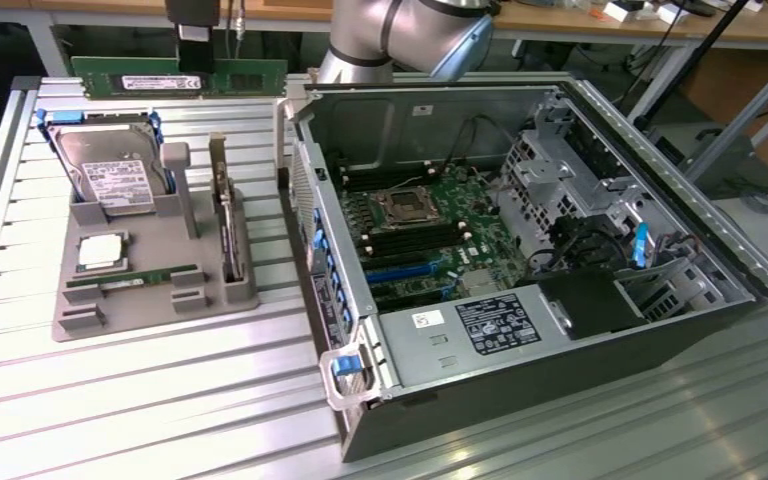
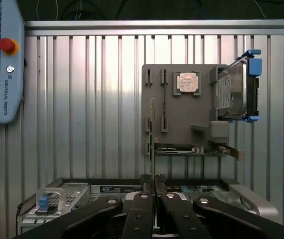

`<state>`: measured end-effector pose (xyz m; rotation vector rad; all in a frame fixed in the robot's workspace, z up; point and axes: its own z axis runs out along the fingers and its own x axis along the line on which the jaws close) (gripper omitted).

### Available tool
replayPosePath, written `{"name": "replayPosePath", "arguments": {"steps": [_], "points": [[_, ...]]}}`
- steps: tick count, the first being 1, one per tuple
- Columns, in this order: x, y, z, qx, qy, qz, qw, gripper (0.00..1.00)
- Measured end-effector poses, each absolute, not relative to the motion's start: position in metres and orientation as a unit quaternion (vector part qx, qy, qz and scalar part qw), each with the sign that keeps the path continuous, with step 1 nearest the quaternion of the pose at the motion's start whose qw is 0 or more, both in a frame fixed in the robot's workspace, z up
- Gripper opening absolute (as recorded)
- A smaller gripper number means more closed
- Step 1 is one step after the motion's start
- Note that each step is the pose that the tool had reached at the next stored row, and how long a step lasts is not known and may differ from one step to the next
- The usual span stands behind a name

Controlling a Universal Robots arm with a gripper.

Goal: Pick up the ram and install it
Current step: 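Pick up the ram and move it above insertion slot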

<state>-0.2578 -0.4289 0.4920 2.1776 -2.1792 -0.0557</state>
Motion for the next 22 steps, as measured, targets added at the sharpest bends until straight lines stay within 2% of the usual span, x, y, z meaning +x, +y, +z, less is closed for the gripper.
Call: {"name": "replayPosePath", "arguments": {"steps": [22], "points": [[-0.183, -0.429, 0.468, 0.714, -0.699, -0.019, 0.038, 0.12]]}}
